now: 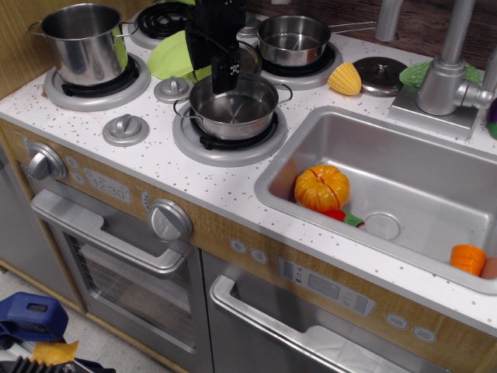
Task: Pick up pan from stove
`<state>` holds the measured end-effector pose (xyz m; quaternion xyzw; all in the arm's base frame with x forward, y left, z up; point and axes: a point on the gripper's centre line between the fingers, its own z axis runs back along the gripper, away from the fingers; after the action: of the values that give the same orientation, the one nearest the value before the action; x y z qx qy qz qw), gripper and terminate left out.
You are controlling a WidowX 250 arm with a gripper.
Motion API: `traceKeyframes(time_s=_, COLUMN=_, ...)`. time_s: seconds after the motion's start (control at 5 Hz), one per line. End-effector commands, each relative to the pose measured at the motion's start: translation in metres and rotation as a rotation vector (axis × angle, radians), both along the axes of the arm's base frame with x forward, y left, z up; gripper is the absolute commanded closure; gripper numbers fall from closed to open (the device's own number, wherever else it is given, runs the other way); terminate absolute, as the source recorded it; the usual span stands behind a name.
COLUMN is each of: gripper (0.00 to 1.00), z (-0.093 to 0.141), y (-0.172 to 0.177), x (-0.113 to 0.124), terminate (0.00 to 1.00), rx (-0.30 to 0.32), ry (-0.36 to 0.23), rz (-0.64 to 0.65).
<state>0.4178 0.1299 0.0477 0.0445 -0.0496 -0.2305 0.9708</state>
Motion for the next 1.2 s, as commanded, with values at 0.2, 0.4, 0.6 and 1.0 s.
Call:
traceKeyframes(time_s=0.2, gripper=1.0, z=-0.002, y=0.001, x=0.001, terminate=0.0, rx=-0.001, ry=0.011, rz=0.01)
traceKeyframes(time_s=0.4, gripper=1.0, z=0.0, y=0.002, x=0.002, terminate=0.0, rx=0.008, ry=0.009, rz=0.008)
traceKeyframes(time_s=0.6, gripper=1.0, z=0.004, y=0.002, x=0.003, terminate=0.0, rx=0.021, ry=0.001, rz=0.008)
traceKeyframes(time_s=1.0, gripper=1.0, z=0.025, y=0.001, x=0.004, terminate=0.0, rx=0.064, ry=-0.02, rz=0.007)
